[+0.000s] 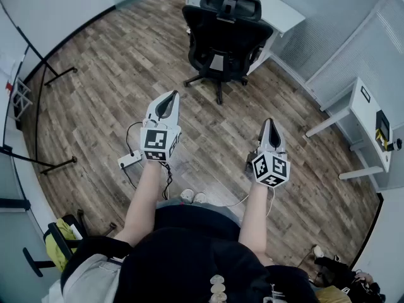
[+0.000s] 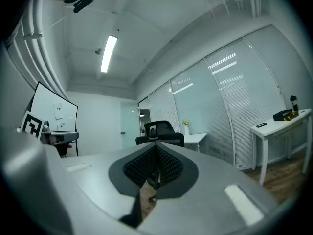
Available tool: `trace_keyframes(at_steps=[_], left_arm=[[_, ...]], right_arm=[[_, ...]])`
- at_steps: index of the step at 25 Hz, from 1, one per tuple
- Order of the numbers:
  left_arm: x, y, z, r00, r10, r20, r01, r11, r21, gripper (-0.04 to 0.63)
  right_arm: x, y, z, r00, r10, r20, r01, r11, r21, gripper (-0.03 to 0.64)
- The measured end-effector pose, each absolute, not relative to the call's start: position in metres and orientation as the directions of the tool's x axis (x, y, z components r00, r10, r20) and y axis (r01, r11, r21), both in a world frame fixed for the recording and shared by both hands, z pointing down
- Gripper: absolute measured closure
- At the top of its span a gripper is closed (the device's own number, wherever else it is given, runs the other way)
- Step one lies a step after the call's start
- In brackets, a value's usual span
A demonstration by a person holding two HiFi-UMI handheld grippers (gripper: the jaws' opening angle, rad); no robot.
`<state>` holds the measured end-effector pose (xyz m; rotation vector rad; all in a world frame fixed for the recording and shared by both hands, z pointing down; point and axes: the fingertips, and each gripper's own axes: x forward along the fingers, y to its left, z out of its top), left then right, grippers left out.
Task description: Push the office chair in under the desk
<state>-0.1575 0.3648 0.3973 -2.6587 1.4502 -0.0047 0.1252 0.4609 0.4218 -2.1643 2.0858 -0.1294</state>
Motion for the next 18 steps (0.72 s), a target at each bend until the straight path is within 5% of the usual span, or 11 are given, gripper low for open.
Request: trace_keyframes(at_steps=[18], left_arm=[[-0.1524, 0.3653, 0.4074, 0.553, -0.833, -0.029, -0.831, -0.548, -0.094, 0.589]], right_arm=[[0.1196, 0.4583, 0.4274, 0.008, -1.0, -0.03, -0.989, -0.004, -0.15, 0.61]])
